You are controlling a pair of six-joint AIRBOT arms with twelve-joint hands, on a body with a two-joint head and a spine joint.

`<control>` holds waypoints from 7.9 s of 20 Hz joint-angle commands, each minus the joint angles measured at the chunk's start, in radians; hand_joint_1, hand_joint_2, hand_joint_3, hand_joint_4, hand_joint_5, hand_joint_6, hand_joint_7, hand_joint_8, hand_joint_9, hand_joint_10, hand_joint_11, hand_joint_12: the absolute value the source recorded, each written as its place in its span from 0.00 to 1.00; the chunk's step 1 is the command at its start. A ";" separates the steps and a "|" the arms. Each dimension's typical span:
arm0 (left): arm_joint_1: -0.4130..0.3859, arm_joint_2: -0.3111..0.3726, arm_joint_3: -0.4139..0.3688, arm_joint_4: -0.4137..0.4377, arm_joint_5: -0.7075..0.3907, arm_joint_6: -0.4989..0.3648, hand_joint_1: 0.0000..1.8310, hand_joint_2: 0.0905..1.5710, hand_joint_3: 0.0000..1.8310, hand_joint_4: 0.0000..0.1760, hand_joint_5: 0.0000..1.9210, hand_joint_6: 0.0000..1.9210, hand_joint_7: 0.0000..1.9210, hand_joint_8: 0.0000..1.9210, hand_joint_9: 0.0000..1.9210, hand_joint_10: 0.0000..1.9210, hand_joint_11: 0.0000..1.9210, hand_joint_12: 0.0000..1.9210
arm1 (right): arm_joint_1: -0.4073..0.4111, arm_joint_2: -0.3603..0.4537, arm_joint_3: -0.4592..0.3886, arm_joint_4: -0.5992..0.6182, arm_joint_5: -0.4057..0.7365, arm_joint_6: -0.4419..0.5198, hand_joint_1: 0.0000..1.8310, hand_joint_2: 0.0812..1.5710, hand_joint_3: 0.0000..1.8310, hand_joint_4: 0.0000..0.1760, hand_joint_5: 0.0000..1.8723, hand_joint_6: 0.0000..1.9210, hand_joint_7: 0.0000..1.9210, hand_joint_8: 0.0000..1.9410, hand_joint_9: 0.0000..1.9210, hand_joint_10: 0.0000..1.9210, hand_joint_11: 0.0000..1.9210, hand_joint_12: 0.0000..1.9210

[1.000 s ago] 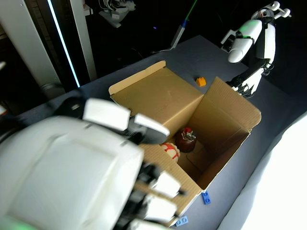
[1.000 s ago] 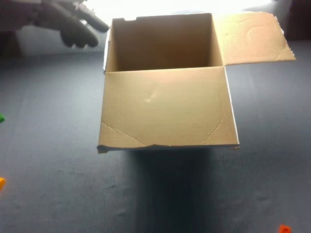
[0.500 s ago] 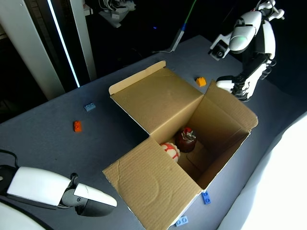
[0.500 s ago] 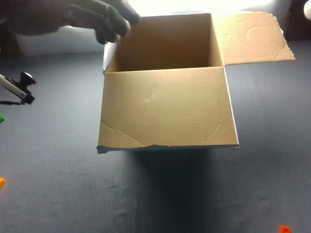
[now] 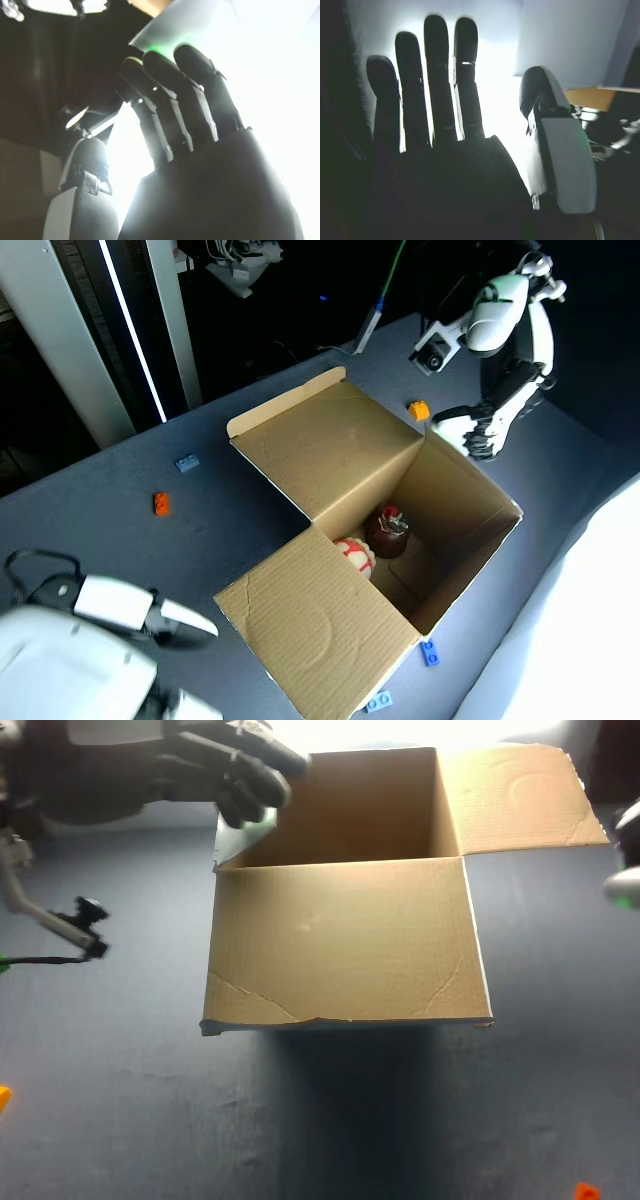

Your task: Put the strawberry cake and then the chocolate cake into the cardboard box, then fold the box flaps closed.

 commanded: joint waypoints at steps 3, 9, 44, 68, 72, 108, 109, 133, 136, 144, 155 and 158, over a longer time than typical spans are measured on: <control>0.016 -0.009 -0.001 -0.140 -0.084 0.059 0.12 0.78 0.00 0.00 0.51 0.04 0.43 0.40 0.33 0.64 0.18 0.86 | -0.051 0.031 -0.039 0.027 0.191 -0.004 0.08 0.78 0.00 0.00 0.35 0.49 0.35 0.54 0.24 0.75 0.14 1.00; 0.051 -0.052 0.021 -0.162 -0.137 0.086 0.14 0.79 0.00 0.00 0.50 0.00 0.44 0.38 0.34 0.66 0.21 0.86 | -0.102 0.019 -0.056 0.028 0.261 -0.025 0.07 0.80 0.00 0.00 0.32 0.51 0.33 0.54 0.22 0.74 0.12 1.00; -0.038 -0.132 0.175 -0.035 -0.170 0.050 0.14 0.77 0.00 0.00 0.50 0.00 0.53 0.17 0.39 0.55 0.25 0.79 | 0.244 -0.194 0.083 0.016 0.180 -0.059 0.11 0.80 0.00 0.00 0.35 0.49 0.36 0.50 0.25 0.72 0.13 1.00; -0.037 0.067 0.237 0.644 -0.186 -0.368 0.12 0.79 0.00 0.00 0.50 0.00 0.57 0.08 0.38 0.57 0.21 0.85 | 0.188 -0.292 0.096 -0.067 0.173 -0.059 0.07 0.80 0.00 0.00 0.34 0.53 0.35 0.54 0.22 0.76 0.11 1.00; -0.037 0.076 0.240 0.687 -0.235 -0.373 0.12 0.78 0.00 0.00 0.51 0.00 0.57 0.08 0.38 0.55 0.21 0.83 | 0.183 -0.292 0.096 -0.067 0.181 -0.059 0.08 0.80 0.00 0.00 0.35 0.49 0.36 0.53 0.24 0.77 0.12 1.00; 0.013 0.182 -0.069 0.753 -0.379 -0.558 0.13 0.78 0.00 0.00 0.51 0.00 0.42 0.45 0.33 0.67 0.20 0.87 | -0.107 0.219 -0.182 0.200 0.177 -0.037 0.06 0.82 0.00 0.00 0.33 0.51 0.33 0.56 0.23 0.76 0.11 1.00; 0.013 0.183 -0.073 0.753 -0.380 -0.560 0.13 0.78 0.00 0.00 0.51 0.00 0.42 0.45 0.33 0.67 0.20 0.87 | -0.110 0.229 -0.190 0.200 0.178 -0.045 0.06 0.82 0.00 0.00 0.33 0.51 0.33 0.56 0.23 0.76 0.11 1.00; -0.179 0.142 0.006 0.756 -0.285 -0.621 0.12 0.78 0.00 0.00 0.51 0.00 0.45 0.37 0.35 0.64 0.19 0.88 | -0.118 0.285 -0.245 0.232 0.220 -0.031 0.09 0.82 0.00 0.00 0.34 0.53 0.34 0.56 0.24 0.74 0.12 1.00; -0.178 0.140 0.010 0.756 -0.254 -0.641 0.13 0.78 0.00 0.00 0.51 0.00 0.47 0.31 0.35 0.62 0.20 0.86 | -0.118 0.285 -0.245 0.232 0.220 -0.030 0.09 0.82 0.00 0.00 0.34 0.53 0.35 0.55 0.25 0.73 0.12 1.00; -0.179 0.139 -0.024 0.722 -0.115 -0.708 0.13 0.78 0.00 0.00 0.51 0.00 0.47 0.33 0.36 0.62 0.20 0.86 | -0.118 0.285 -0.246 0.232 0.220 -0.027 0.09 0.81 0.00 0.00 0.35 0.55 0.35 0.58 0.24 0.76 0.12 1.00; -0.169 0.143 -0.035 0.705 -0.046 -0.746 0.15 0.78 0.00 0.00 0.52 0.00 0.48 0.30 0.36 0.62 0.20 0.88 | -0.118 0.285 -0.248 0.232 0.220 -0.027 0.08 0.82 0.00 0.00 0.33 0.56 0.33 0.58 0.23 0.76 0.11 1.00; -0.169 0.143 -0.042 0.687 -0.020 -0.746 0.14 0.78 0.00 0.00 0.52 0.00 0.49 0.30 0.36 0.62 0.20 0.87 | -0.118 0.285 -0.248 0.232 0.220 -0.026 0.09 0.82 0.00 0.00 0.34 0.54 0.35 0.56 0.24 0.75 0.11 1.00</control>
